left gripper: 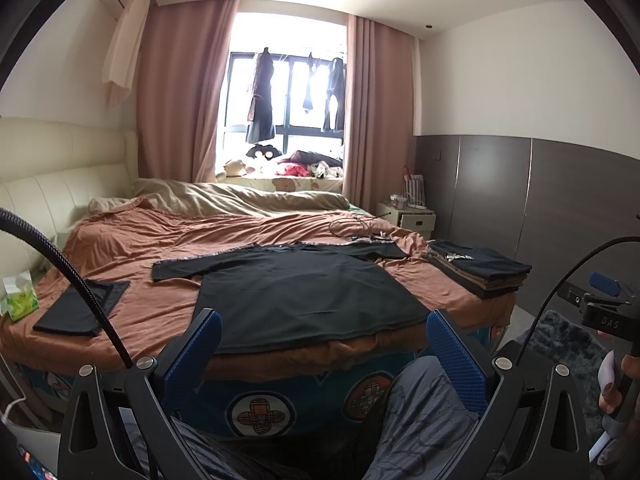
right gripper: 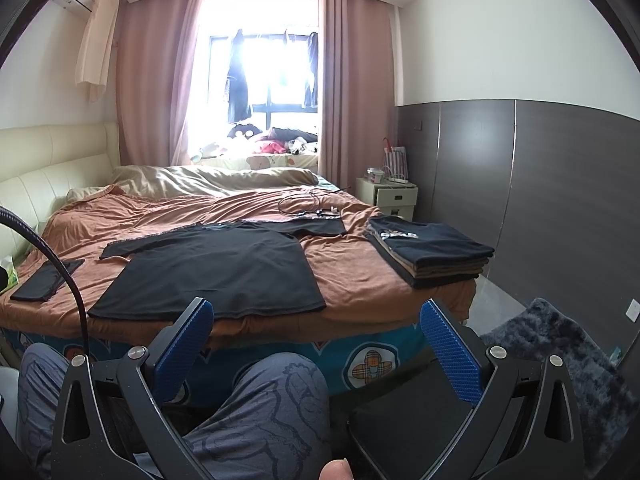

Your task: Fold small clothes

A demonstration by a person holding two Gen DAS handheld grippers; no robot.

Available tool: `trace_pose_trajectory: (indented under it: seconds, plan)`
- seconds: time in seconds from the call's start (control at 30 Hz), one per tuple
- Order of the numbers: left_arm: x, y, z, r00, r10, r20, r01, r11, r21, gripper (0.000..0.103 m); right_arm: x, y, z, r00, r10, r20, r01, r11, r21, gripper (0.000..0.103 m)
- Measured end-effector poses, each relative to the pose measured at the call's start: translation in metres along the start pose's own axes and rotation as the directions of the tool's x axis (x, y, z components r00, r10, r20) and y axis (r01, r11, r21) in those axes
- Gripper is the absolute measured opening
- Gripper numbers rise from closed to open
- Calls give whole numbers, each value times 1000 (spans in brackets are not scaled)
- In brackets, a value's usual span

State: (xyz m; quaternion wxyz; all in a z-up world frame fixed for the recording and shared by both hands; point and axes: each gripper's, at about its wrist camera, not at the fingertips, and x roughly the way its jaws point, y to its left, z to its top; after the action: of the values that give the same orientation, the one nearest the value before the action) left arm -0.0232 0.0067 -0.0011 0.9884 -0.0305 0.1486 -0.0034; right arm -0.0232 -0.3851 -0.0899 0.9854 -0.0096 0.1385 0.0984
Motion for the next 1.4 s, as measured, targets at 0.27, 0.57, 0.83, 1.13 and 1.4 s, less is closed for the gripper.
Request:
trace_pose_trajectory:
  seconds: [0.27, 0.57, 0.83, 1.13, 1.4]
  plan:
    - [-4, 2, 2, 1000, 9, 3, -9, 1000, -2, 103, 4, 3, 1, 1000, 3, 0, -3, 1000, -3, 103]
    - [7, 12, 7, 1000, 20, -5, -20, 1000, -10, 103, 16, 7, 3, 1000, 1, -3, -1, 1000, 3, 103]
    - [29, 32, 8, 999, 38, -32, -39, 999, -35, 103, 38, 18, 7, 1000, 1, -28, -1, 1000, 3, 103]
    - [66, 50, 10, 997, 45, -70, -48, 997, -52, 103, 70, 31, 18, 999, 7, -52, -7, 1000, -4, 103]
    - [123, 77, 22, 991, 62, -120, -71, 995, -70, 103, 123, 46, 38, 996, 31, -86, -30, 999, 11, 103]
